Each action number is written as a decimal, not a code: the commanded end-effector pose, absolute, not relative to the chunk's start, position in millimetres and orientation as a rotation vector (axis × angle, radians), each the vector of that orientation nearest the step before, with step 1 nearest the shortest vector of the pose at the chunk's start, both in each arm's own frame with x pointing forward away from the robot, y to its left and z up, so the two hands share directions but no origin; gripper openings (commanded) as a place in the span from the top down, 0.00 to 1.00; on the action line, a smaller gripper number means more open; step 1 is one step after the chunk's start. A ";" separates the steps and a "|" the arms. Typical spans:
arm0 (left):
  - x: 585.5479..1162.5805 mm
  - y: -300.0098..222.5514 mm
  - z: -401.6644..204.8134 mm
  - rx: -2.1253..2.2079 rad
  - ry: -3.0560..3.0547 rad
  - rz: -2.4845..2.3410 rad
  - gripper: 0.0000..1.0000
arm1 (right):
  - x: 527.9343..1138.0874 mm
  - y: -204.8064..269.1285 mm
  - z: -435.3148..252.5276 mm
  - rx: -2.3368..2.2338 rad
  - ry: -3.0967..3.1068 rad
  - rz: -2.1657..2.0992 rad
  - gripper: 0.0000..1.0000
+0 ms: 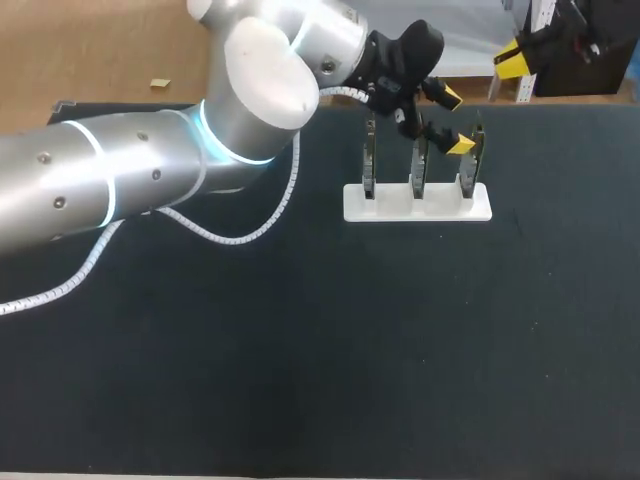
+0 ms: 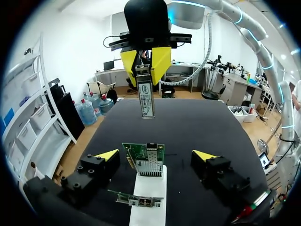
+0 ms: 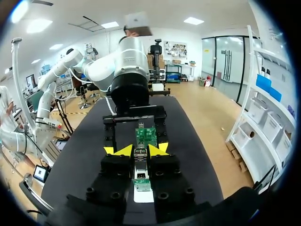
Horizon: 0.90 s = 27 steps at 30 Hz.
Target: Pick up the optical module with the left hand, and insert it into the network port with the right hand.
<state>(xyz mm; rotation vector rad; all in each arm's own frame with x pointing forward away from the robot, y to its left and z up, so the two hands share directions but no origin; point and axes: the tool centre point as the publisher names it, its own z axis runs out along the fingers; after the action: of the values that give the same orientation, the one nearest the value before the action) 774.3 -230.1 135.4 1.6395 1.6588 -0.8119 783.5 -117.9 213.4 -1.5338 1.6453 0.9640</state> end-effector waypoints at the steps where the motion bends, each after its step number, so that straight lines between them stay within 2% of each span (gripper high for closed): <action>1: 776.3 -233.9 134.6 1.661 1.669 -0.808 0.00 | 781.2 -118.4 212.7 -1.533 1.646 0.957 1.00; 27: 771.3 -235.3 124.7 1.692 1.724 -0.826 0.00 | 777.7 -119.9 210.9 -1.528 1.641 0.952 1.00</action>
<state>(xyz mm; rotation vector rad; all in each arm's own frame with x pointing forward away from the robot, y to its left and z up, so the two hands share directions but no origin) 767.6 -234.2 124.0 1.6850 1.7203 -0.8241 780.7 -120.0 210.7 -1.5315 1.6412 0.9581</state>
